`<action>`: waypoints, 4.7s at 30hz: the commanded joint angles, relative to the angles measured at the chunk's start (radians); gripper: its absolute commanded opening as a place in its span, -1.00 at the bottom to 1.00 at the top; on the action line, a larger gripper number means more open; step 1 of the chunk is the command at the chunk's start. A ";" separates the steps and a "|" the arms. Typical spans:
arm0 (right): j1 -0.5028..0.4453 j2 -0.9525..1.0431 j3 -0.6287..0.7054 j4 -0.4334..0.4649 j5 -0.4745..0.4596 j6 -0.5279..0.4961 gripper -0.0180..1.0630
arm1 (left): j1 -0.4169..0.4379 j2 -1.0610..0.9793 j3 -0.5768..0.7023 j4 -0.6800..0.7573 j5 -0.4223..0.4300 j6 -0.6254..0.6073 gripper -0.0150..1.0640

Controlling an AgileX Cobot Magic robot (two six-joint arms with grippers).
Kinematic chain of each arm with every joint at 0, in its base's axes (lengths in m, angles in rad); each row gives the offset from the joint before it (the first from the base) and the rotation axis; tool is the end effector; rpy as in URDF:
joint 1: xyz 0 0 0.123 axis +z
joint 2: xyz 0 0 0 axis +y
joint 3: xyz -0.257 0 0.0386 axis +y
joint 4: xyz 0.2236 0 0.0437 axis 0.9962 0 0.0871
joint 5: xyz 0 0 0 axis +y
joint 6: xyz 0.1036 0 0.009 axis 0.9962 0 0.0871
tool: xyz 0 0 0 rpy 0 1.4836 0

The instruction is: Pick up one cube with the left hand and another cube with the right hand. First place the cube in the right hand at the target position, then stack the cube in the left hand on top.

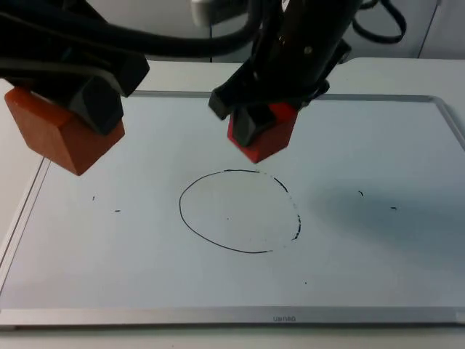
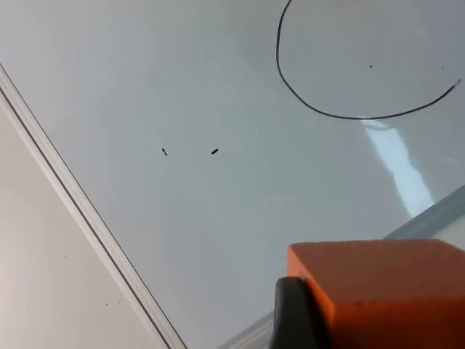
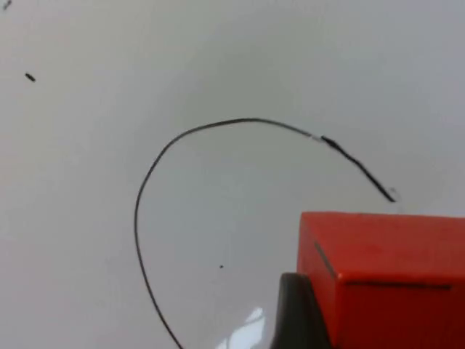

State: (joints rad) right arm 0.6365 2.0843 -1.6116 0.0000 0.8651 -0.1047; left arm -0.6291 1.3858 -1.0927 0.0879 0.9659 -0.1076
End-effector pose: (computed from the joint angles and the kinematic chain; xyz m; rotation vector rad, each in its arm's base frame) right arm 0.3309 0.2446 0.1663 -1.0250 2.6381 0.1201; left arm 0.2128 -0.1456 0.2644 0.7528 2.6333 -0.0940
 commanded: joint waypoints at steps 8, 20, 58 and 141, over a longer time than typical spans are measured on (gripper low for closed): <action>0.050 0.100 -0.008 0.000 -0.009 0.004 -0.97 | -0.007 -0.013 0.005 0.002 -0.040 -0.004 -0.98; 0.050 0.159 -0.008 -0.025 -0.018 0.027 -0.97 | -0.007 -0.013 0.005 0.002 -0.053 -0.005 -0.98; 0.050 0.030 -0.008 -0.017 -0.066 0.027 0.55 | -0.007 -0.013 0.005 -0.026 -0.056 -0.005 -0.98; 0.050 -1.516 0.637 -0.109 -0.026 0.026 0.51 | -0.031 0.720 -0.489 -0.236 -0.129 0.310 -0.98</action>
State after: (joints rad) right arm 0.6851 0.5746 -0.9817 -0.1006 0.8458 -0.0827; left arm -0.6534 2.1023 -1.5747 -0.1426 0.8224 0.1988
